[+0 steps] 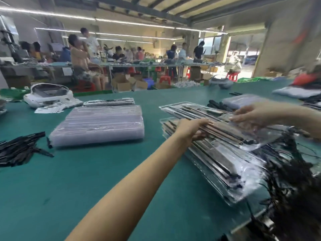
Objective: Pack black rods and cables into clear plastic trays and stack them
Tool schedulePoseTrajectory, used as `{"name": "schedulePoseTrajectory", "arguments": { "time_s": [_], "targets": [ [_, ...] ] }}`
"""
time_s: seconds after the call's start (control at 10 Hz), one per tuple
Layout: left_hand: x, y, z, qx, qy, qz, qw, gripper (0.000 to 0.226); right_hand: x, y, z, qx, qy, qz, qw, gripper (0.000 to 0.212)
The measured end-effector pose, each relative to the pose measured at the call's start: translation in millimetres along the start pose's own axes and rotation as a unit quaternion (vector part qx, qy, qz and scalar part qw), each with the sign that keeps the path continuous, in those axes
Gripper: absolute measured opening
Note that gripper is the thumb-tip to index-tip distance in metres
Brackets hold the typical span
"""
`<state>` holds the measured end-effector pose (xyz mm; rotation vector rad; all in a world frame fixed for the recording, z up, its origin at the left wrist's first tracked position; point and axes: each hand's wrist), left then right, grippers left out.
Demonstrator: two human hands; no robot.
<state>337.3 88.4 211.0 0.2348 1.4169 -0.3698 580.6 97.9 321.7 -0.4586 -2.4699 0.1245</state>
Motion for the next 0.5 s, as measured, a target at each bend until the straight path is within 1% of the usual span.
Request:
{"name": "schedulePoseTrajectory", "arguments": {
  "time_s": [0.1, 0.2, 0.3, 0.4, 0.5],
  "targets": [
    [35.4, 17.5, 11.2, -0.051, 0.208, 0.022, 0.977, 0.033, -40.1, -34.9, 90.9, -0.020, -0.162, -0.066, 0.984, 0.074],
    [67.1, 20.4, 6.2, -0.069, 0.410, 0.026, 0.909, 0.085, -81.7, -23.0, 136.3, -0.102, -0.300, -0.112, 0.942, 0.080],
    [82.8, 27.4, -0.2, -0.074, 0.365, 0.030, 0.927, 0.099, -97.6, -20.1, 157.7, -0.221, -0.315, -0.155, 0.910, 0.061],
    [84.4, 32.5, -5.7, -0.068, 0.254, 0.019, 0.965, 0.088, -87.1, -18.0, 159.2, -0.201, -0.328, -0.125, 0.914, 0.057],
    [80.3, 24.3, -14.1, -0.039, 0.143, 0.006, 0.989, 0.103, -77.0, -19.5, 158.1, -0.175, -0.415, -0.082, 0.889, 0.061]
  ]
}}
Point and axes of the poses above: each hand's wrist, its own y-axis towards the middle knuckle, its own z-axis out of the palm, x = y × z, and after that the axes turned 7 degrees about z, right-handed
